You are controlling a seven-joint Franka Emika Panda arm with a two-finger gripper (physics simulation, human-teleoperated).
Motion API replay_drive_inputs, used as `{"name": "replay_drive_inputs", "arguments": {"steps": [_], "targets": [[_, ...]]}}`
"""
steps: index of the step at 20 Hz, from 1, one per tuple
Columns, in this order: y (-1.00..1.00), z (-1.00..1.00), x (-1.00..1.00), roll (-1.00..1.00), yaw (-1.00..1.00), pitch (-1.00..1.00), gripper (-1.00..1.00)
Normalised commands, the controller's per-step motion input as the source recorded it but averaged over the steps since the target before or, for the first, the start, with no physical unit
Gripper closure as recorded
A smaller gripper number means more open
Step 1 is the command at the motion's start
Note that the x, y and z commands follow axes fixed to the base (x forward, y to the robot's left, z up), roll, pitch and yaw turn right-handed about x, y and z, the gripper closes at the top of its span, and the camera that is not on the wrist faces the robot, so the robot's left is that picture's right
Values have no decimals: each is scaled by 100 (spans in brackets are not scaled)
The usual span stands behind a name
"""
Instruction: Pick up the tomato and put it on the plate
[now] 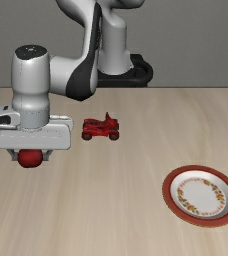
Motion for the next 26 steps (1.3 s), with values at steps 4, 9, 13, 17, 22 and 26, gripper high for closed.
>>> {"name": "replay_drive_inputs", "arguments": {"steps": [4,9,13,17,22,26], "targets": [[100,0,0,0,0,0,100],[100,0,0,0,0,0,100],[100,0,0,0,0,0,100],[100,0,0,0,0,0,100],[100,0,0,0,0,0,100],[100,0,0,0,0,0,100]]}}
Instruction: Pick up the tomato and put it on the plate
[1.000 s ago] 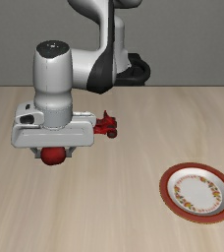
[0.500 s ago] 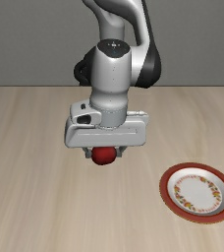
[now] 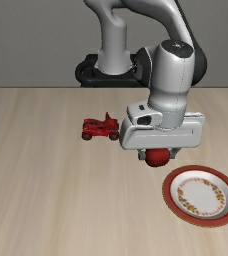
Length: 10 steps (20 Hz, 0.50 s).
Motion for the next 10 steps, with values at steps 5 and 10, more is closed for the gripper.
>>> {"name": "replay_drive_inputs", "arguments": {"steps": [5,10], "targets": [[100,0,0,0,0,0,100],[20,-60,20,0,0,0,100]]}}
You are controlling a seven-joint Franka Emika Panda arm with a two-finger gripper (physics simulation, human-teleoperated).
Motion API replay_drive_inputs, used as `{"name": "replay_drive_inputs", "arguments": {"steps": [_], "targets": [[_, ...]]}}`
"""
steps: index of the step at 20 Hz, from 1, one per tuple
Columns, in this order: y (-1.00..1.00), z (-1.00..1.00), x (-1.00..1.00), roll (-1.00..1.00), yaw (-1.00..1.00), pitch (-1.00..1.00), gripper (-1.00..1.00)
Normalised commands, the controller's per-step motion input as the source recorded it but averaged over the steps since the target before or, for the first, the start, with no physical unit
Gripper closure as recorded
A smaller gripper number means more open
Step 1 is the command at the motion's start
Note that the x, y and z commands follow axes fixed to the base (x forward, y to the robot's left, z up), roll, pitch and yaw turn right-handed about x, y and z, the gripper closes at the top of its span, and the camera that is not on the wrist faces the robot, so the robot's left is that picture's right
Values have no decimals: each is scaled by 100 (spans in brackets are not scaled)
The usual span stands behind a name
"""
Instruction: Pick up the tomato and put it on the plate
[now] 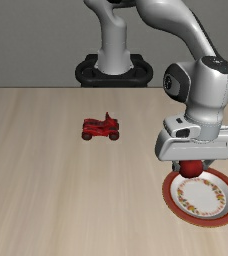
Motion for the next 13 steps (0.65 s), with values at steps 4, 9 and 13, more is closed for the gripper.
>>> {"name": "replay_drive_inputs", "arguments": {"steps": [4,9,13], "targets": [[0,0,0,0,0,0,-100],[0,0,0,0,0,0,-100],[0,0,0,0,0,0,-100]]}}
